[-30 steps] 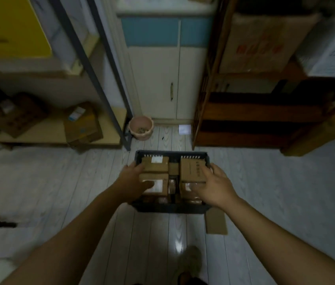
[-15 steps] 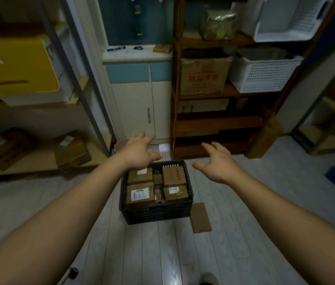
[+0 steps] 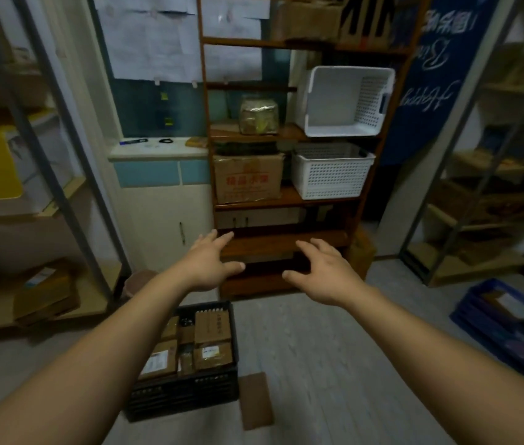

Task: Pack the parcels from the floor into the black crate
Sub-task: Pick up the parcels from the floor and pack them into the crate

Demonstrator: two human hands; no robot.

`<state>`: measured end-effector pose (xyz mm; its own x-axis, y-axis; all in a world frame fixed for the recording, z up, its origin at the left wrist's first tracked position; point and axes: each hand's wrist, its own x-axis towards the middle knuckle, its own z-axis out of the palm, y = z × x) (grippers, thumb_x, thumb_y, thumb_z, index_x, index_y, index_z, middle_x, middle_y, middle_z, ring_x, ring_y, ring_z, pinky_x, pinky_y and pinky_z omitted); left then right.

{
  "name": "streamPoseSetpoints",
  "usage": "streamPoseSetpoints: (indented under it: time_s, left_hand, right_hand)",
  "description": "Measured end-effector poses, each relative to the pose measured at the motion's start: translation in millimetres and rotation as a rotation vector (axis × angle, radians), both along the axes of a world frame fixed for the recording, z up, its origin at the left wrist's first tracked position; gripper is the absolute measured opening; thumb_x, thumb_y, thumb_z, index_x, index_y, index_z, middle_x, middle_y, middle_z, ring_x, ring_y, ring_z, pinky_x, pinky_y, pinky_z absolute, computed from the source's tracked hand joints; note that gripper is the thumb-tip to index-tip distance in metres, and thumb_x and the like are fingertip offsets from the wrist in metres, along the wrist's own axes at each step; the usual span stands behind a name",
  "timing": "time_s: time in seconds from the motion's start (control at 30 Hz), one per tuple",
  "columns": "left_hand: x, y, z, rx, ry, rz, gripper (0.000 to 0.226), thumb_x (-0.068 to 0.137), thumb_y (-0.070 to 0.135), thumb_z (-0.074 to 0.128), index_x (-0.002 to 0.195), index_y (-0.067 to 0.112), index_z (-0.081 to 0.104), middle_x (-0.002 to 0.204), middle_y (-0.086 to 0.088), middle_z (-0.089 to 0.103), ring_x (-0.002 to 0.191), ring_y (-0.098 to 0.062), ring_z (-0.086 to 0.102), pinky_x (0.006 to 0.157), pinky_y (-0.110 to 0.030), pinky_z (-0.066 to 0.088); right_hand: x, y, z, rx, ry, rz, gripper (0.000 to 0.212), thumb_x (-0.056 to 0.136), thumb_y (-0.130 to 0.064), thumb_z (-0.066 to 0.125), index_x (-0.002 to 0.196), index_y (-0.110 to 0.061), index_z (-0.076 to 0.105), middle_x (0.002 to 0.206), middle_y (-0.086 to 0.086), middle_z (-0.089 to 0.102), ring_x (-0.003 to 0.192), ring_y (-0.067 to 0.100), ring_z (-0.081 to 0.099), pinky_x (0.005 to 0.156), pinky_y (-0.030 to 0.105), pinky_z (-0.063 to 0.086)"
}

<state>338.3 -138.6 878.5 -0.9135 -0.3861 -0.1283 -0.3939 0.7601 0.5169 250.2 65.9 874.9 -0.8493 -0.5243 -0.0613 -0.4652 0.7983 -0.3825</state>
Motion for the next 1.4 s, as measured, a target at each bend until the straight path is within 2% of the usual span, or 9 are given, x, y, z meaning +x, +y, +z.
streamPoseSetpoints:
  time_s: [0.4, 0.73, 0.87, 0.97, 1.03, 1.13, 1.23, 1.33, 1.4]
  left_hand:
    - [-67.9, 30.0, -51.0, 0.082, -0.148, 0.007, 0.079, 0.087, 0.048, 0.057, 0.151, 0.031, 0.013, 0.160, -0.003, 0.008, 0.147, -0.026, 0.009, 0.118, -0.045, 0.016]
    - [-131.0, -24.5, -173.6, 0.218, -0.296, 0.026, 0.070, 0.090, 0.035, 0.059, 0.149, 0.019, 0.023, 0.154, -0.005, 0.025, 0.140, -0.025, 0.027, 0.114, -0.036, 0.025]
    - [-138.2, -34.9, -236.1, 0.320, -0.390, 0.051, 0.040, 0.090, 0.037, 0.058, 0.126, 0.028, 0.045, 0.124, 0.005, 0.050, 0.119, -0.021, 0.046, 0.093, -0.018, 0.038]
    - [-145.4, -41.4, -306.0, 0.362, -0.379, 0.067, 0.081, 0.073, 0.071, 0.054, 0.133, 0.017, 0.047, 0.138, -0.005, 0.048, 0.124, -0.024, 0.047, 0.108, -0.042, 0.037]
    - [-151.4, -40.7, -360.5, 0.413, -0.417, 0.100, 0.064, 0.082, 0.050, 0.058, 0.130, 0.008, 0.049, 0.137, -0.005, 0.047, 0.124, -0.021, 0.046, 0.110, -0.036, 0.033]
    - [-155.9, -37.0, -460.7, 0.474, -0.439, 0.210, 0.045, 0.088, 0.027, 0.063, 0.128, 0.009, 0.052, 0.132, -0.008, 0.054, 0.121, -0.023, 0.052, 0.099, -0.030, 0.043]
    - [-155.3, -30.7, -564.7, 0.521, -0.515, 0.278, 0.062, 0.091, 0.029, 0.060, 0.144, 0.013, 0.035, 0.147, -0.006, 0.039, 0.135, -0.022, 0.039, 0.106, -0.025, 0.030]
    - [-156.2, -24.2, -667.6, 0.553, -0.568, 0.333, 0.068, 0.093, 0.034, 0.056, 0.148, 0.012, 0.024, 0.155, -0.007, 0.026, 0.140, -0.021, 0.029, 0.109, -0.025, 0.024]
    - [-156.2, -20.6, -725.5, 0.552, -0.596, 0.392, 0.068, 0.093, 0.034, 0.055, 0.149, 0.011, 0.022, 0.155, -0.009, 0.025, 0.140, -0.023, 0.030, 0.108, -0.026, 0.026]
  right_hand:
    - [-81.6, 43.4, -51.1, 0.059, -0.097, 0.027, 0.080, 0.086, -0.063, 0.050, 0.152, -0.029, 0.018, 0.160, 0.002, 0.013, 0.146, 0.024, 0.014, 0.116, 0.039, 0.021]
    - [-145.1, 6.1, -168.8, 0.195, -0.331, 0.027, 0.078, 0.089, -0.056, 0.051, 0.152, -0.023, 0.018, 0.159, 0.006, 0.015, 0.144, 0.025, 0.019, 0.117, 0.038, 0.022]
    - [-169.2, -15.3, -239.2, 0.198, -0.471, 0.045, 0.077, 0.090, -0.055, 0.051, 0.152, -0.022, 0.019, 0.159, 0.005, 0.017, 0.143, 0.024, 0.022, 0.115, 0.037, 0.024]
    - [-185.5, -30.9, -305.4, 0.177, -0.554, 0.082, 0.074, 0.092, -0.051, 0.052, 0.152, -0.021, 0.019, 0.158, 0.005, 0.019, 0.142, 0.024, 0.024, 0.115, 0.037, 0.025]
    - [-200.3, -41.0, -356.9, 0.204, -0.575, 0.130, 0.069, 0.094, -0.045, 0.051, 0.150, -0.017, 0.023, 0.154, 0.009, 0.025, 0.138, 0.027, 0.031, 0.112, 0.040, 0.031]
    - [-218.9, -55.7, -449.8, 0.229, -0.615, 0.170, 0.059, 0.093, -0.041, 0.053, 0.139, -0.008, 0.037, 0.140, 0.013, 0.041, 0.123, 0.029, 0.045, 0.100, 0.040, 0.043]
    - [-229.8, -68.2, -557.1, 0.231, -0.667, 0.204, 0.063, 0.091, -0.050, 0.051, 0.140, -0.013, 0.038, 0.141, 0.012, 0.043, 0.121, 0.027, 0.048, 0.098, 0.039, 0.045]
    - [-228.6, -77.7, -662.6, 0.239, -0.695, 0.223, 0.073, 0.092, -0.046, 0.053, 0.150, -0.014, 0.022, 0.152, 0.013, 0.029, 0.135, 0.031, 0.035, 0.108, 0.039, 0.036]
    - [-223.4, -80.4, -729.2, 0.243, -0.706, 0.227, 0.075, 0.090, -0.045, 0.057, 0.150, -0.014, 0.023, 0.150, 0.014, 0.033, 0.133, 0.032, 0.038, 0.106, 0.039, 0.038]
